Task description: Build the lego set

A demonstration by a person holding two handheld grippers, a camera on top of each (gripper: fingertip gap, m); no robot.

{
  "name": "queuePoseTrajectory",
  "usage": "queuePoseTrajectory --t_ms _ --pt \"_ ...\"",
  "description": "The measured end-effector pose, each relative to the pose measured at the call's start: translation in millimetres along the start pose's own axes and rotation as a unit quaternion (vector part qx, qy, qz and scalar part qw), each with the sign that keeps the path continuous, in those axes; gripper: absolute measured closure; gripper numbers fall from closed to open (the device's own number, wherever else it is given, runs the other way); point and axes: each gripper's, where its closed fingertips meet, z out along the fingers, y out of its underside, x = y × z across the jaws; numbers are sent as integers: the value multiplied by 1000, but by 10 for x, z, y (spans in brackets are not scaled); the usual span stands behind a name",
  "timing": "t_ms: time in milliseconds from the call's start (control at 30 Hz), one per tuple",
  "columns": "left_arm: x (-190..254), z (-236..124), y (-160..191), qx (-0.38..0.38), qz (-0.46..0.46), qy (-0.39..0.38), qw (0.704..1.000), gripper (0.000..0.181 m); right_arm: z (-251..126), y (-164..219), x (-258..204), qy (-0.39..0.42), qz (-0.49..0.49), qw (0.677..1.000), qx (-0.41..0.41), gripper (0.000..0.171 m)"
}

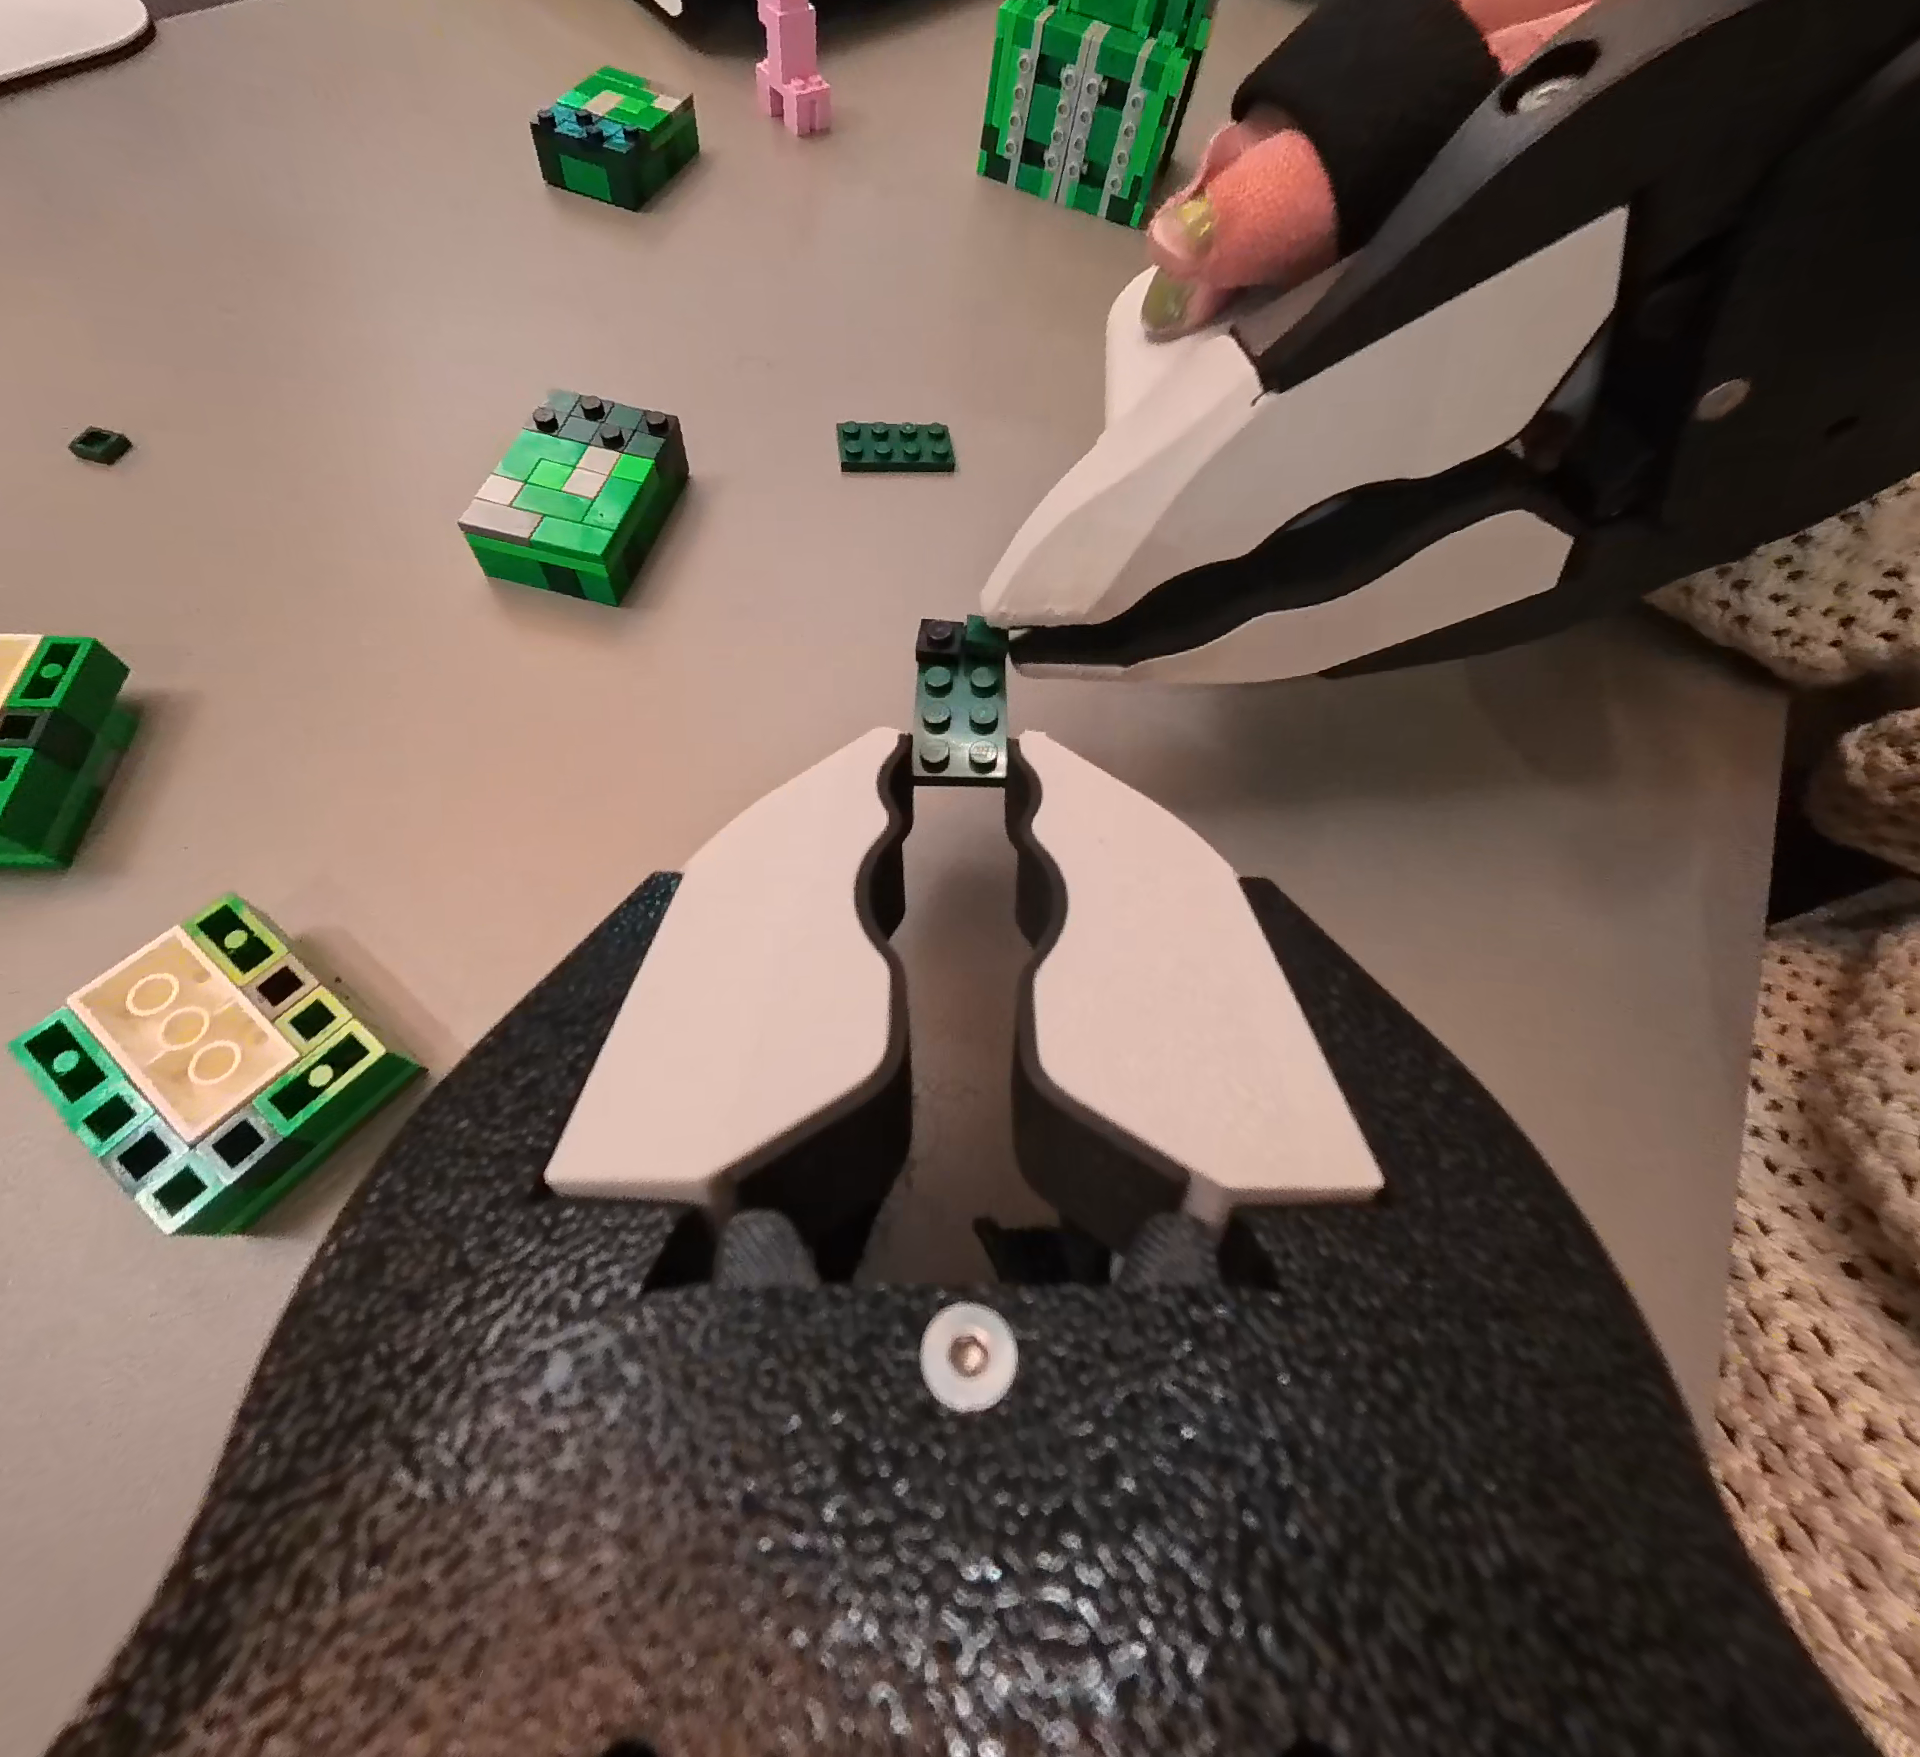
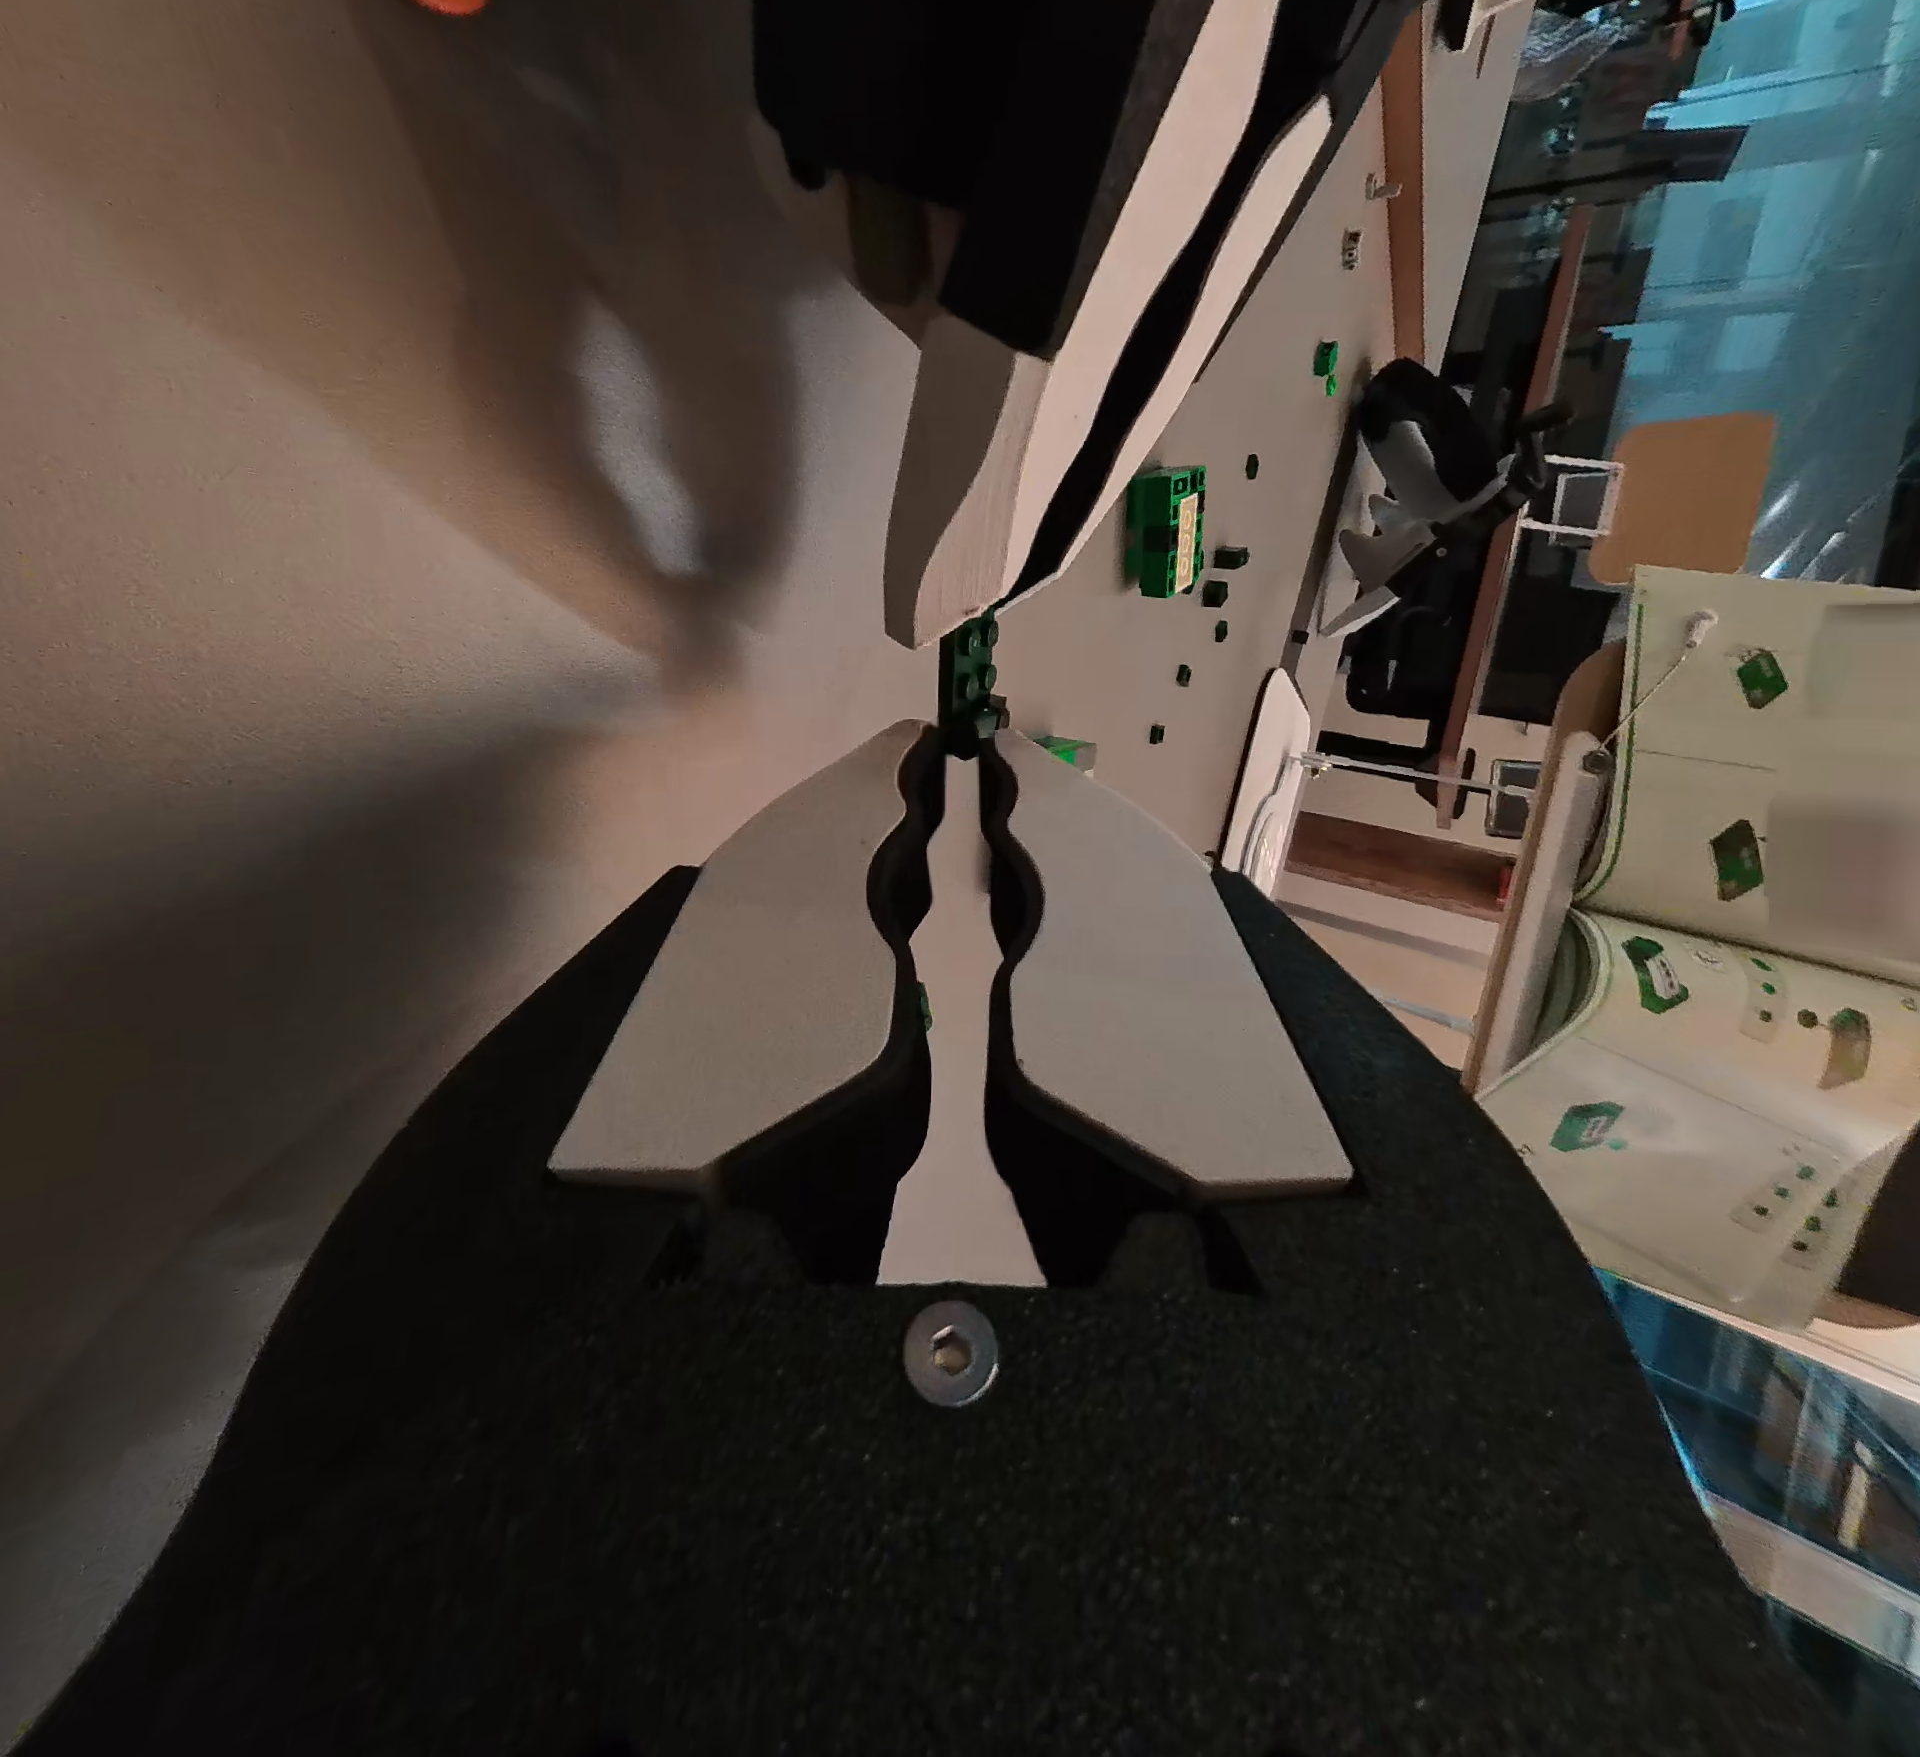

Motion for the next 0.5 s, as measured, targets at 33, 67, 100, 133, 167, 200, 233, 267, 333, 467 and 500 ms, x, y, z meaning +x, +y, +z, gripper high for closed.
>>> queuePoseTrajectory --t_ms 33,67,100,133,167,200,233,267,333,467,500 --pt "-1 -1 -1 0 0 0 1000 166 -1 -2 -4 -1 0 1000 1 164" --pt "-1 -1 -2 1 -1 0 1000 166 -1 -3 -4 0 1 1000 2 164" --pt "-2 -3 -4 2 -2 0 1000 166 1 -2 -7 -1 2 1000 3 162" --pt "-4 -4 -5 2 -3 0 1000 166 3 -3 -10 -1 2 1000 3 161" --pt "-5 -5 -7 3 -3 1 1000 166 6 -3 -9 1 3 1000 3 160" --pt "-5 -7 -10 4 -4 2 1000 166 10 -2 -8 3 6 1000 4 158" --pt "-7 -11 -14 6 -6 2 1000 166 16 3 -6 4 14 1000 3 155" --pt "-11 -14 -18 8 -8 2 1000 166 18 8 -2 5 25 1000 4 152" --pt "-19 -23 -27 12 -15 4 1000 166 13 13 36 21 47 999 11 148" --pt "-29 -37 -43 19 -27 10 999 166 -8 -15 136 74 87 993 34 143" --pt "-32 -40 -47 21 -29 11 999 166 -3 -21 152 89 88 991 35 143"
